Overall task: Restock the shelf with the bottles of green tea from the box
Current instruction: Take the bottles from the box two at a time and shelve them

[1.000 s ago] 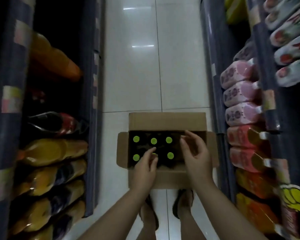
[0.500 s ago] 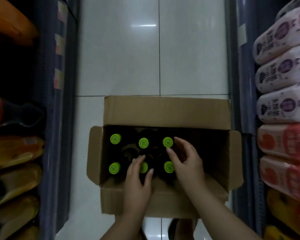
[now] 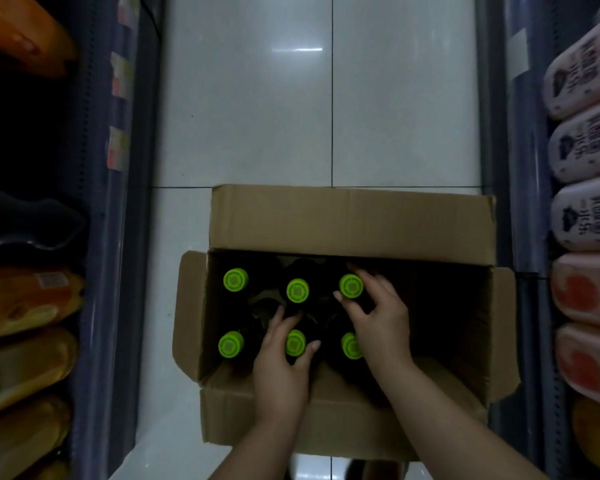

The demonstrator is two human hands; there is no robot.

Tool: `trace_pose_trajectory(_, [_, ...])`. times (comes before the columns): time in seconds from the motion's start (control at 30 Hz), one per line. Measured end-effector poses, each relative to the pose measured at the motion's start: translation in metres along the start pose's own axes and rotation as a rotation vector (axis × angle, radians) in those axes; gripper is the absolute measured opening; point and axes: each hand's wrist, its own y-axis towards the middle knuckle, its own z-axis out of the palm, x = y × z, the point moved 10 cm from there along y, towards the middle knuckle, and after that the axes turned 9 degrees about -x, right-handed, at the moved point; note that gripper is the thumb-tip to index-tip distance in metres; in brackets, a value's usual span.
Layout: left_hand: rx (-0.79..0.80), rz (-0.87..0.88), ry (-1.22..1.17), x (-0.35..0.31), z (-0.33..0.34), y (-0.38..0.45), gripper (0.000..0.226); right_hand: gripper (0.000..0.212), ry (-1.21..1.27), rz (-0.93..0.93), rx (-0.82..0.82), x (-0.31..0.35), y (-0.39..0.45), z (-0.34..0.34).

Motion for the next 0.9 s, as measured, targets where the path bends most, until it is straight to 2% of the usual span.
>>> trace_pose_trajectory(0.2, [0.018, 0.051, -0.065, -0.030, -0.019, -0.018, 0.045, 0.039, 0.092, -0.062, -0.030, 0.029, -0.019, -0.029])
trace_pose_trajectory(0.5, [-0.078, 0.068, -0.133, -0.101, -0.093, -0.046, 0.036, 0.049, 0.244, -0.188, -0.081, 0.124, -0.040, -0.098])
trace_pose_trajectory(0.67, [-0.087, 0.125, -0.169, -0.143, -0.127, -0.061, 0.045, 0.037, 0.264, -0.246, -0.060, 0.176, -0.045, -0.134])
trace_pose_trajectory(0.8, [-0.078, 0.183, -0.254, -0.194, -0.163, -0.080, 0.041, 0.031, 0.287, -0.330, -0.037, 0.233, -0.058, -0.173])
trace_pose_trajectory(0.9, [-0.041, 0.299, -0.251, -0.254, -0.201, -0.102, 0.034, 0.030, 0.291, -0.401, -0.042, 0.281, -0.070, -0.215])
